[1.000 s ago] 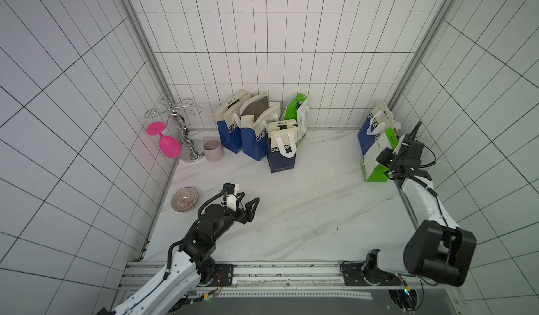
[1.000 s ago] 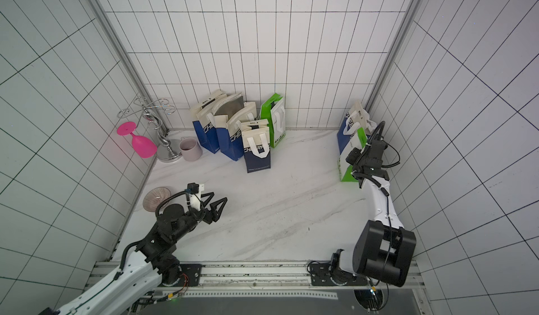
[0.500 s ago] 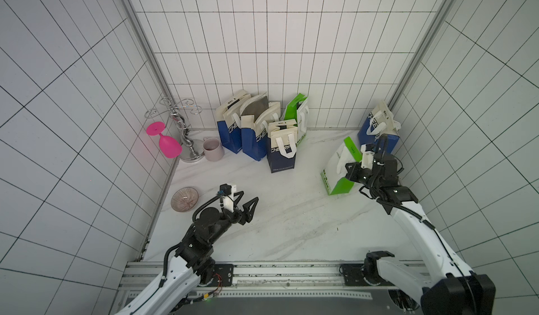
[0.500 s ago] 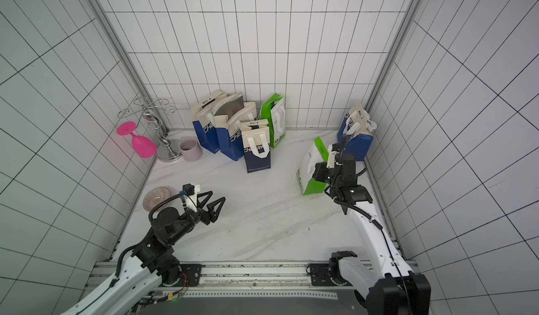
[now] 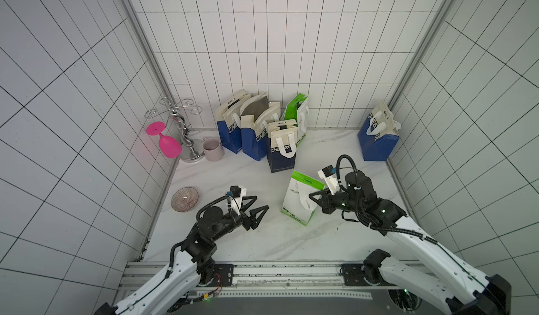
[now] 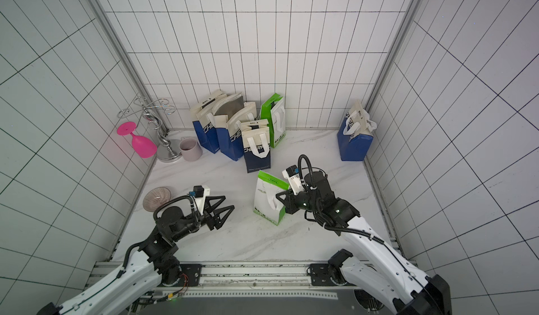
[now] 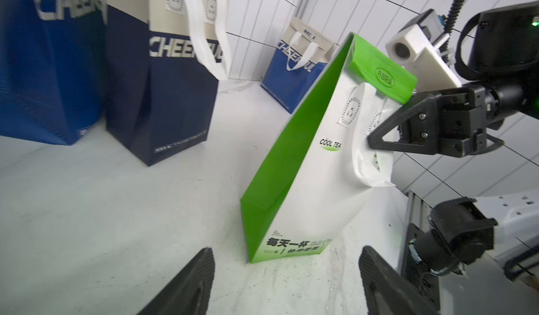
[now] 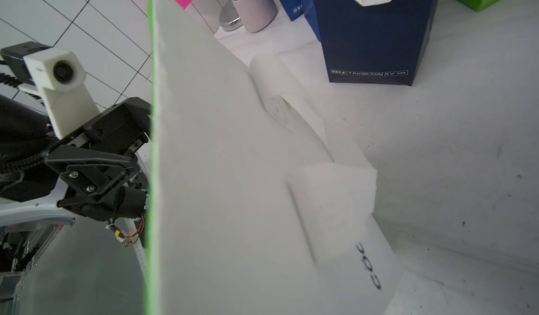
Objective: Open the takeout bag
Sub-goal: Move the takeout bag to the center of the board.
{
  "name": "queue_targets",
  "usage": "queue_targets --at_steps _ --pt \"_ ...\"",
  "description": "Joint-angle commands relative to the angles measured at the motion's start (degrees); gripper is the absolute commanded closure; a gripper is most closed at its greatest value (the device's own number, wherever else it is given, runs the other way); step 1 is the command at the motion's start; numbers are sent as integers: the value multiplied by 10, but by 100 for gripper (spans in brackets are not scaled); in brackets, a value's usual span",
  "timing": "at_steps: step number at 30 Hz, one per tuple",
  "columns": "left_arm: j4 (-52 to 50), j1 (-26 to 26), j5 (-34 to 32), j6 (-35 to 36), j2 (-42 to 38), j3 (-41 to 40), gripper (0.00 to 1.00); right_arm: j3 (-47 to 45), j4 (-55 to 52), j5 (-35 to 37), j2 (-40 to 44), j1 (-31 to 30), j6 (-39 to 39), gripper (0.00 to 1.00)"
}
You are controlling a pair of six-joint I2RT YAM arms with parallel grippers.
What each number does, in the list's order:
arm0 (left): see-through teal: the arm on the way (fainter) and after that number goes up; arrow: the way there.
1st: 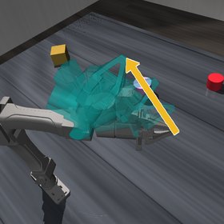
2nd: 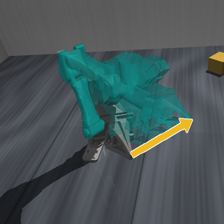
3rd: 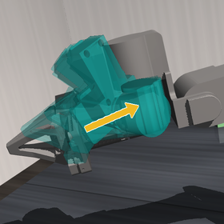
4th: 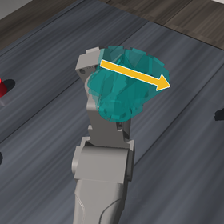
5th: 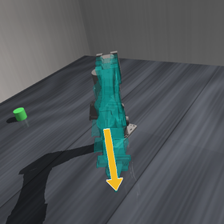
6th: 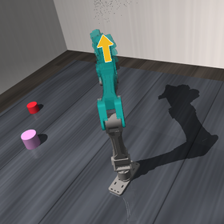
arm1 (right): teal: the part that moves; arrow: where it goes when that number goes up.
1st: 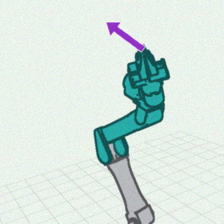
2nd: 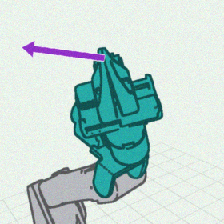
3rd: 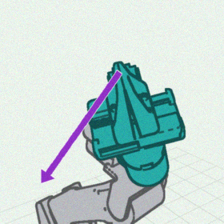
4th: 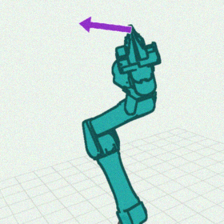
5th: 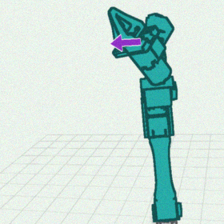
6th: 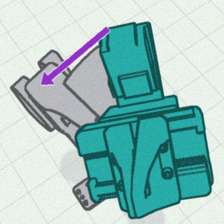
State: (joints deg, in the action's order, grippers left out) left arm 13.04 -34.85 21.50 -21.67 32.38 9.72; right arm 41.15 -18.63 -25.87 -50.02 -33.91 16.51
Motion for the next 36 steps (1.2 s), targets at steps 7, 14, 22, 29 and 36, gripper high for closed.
queue_targets --at_steps 7,14,22,29,36 --pt "158 -69 66 27 120 32 17 -47 -24 -31 55 -14 -20 100" --pt "240 -84 53 98 280 90 16 -37 -54 18 72 -14 -11 68" --pt "244 -83 106 141 393 168 19 -21 -101 55 127 -14 -15 61" --pt "228 -80 134 154 417 185 35 8 -161 52 152 -14 -20 62" --pt "267 -83 161 132 429 172 66 44 -215 55 179 -15 -49 64"
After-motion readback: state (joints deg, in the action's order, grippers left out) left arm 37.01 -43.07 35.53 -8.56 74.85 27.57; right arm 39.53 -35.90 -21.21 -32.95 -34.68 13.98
